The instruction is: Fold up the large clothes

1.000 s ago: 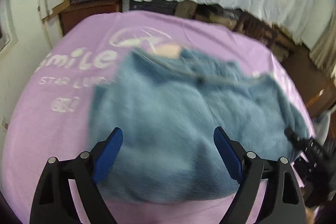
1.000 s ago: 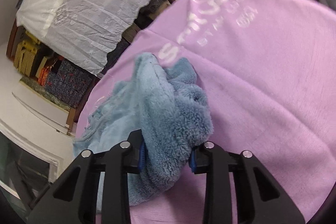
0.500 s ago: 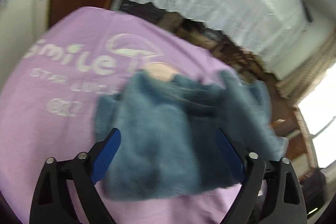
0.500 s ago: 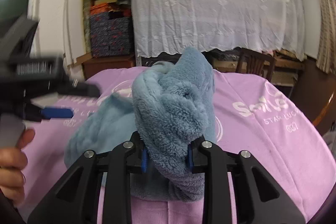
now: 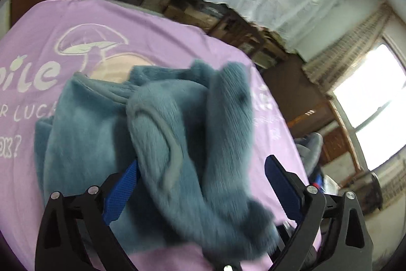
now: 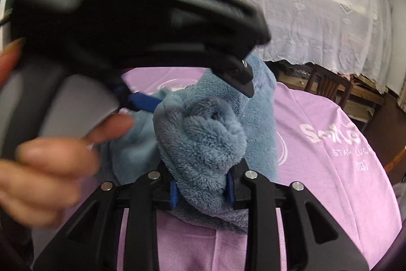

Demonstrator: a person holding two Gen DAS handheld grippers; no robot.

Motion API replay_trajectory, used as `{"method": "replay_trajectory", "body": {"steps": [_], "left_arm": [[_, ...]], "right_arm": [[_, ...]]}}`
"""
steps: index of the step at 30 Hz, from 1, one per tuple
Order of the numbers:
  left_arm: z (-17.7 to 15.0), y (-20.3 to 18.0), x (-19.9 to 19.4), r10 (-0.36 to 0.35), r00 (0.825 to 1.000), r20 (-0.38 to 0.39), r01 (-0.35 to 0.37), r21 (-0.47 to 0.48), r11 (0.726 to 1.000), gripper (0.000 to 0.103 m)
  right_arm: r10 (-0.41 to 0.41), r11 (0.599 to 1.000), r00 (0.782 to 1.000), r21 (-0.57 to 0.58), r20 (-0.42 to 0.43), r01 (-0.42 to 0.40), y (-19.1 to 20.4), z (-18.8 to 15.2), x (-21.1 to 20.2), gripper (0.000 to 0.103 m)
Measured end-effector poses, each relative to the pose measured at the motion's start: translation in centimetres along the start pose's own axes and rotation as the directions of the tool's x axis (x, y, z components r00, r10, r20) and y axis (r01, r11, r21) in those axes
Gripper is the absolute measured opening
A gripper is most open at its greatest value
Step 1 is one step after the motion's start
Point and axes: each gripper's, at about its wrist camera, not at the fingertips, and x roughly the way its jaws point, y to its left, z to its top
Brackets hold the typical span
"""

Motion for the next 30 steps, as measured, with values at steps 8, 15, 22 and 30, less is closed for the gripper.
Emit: {"method": "replay_trajectory", "body": {"steps": [8,15,22,30], "left_arm": [[0.6,4.8,0.8,-0.122,0.992,-0.027,0.117,-0.134,0.984,0.030],[0.6,2.3,-4.2,-0.037,0.996,0.079,0.040,-0.035,0.999,0.027],[1.2,3.4,-11.8,0.127,0.964,0.234,-0.123,-0.033,0.992,0.027],[-1.1,10.4,-9.4,0.378,0.918,0.124,-0.364,-0.119,0.924,0.028]], "right_arm": [[0.066,0.998,0.998,0.003,-0.023,-0.066,-0.8,0.1,0.2,0.055],[0.067,0.998,0.997,-0.016,0.037,-0.066,0.0,2.7,-2.7,0.028],[0.200,0.975,0.979,-0.107,0.028,-0.196,5.4,7.8,-3.7,0.028],[0.345,0.935,0.915,-0.010,-0.209,-0.354,9.5,3.9,4.3,0.029]]}}
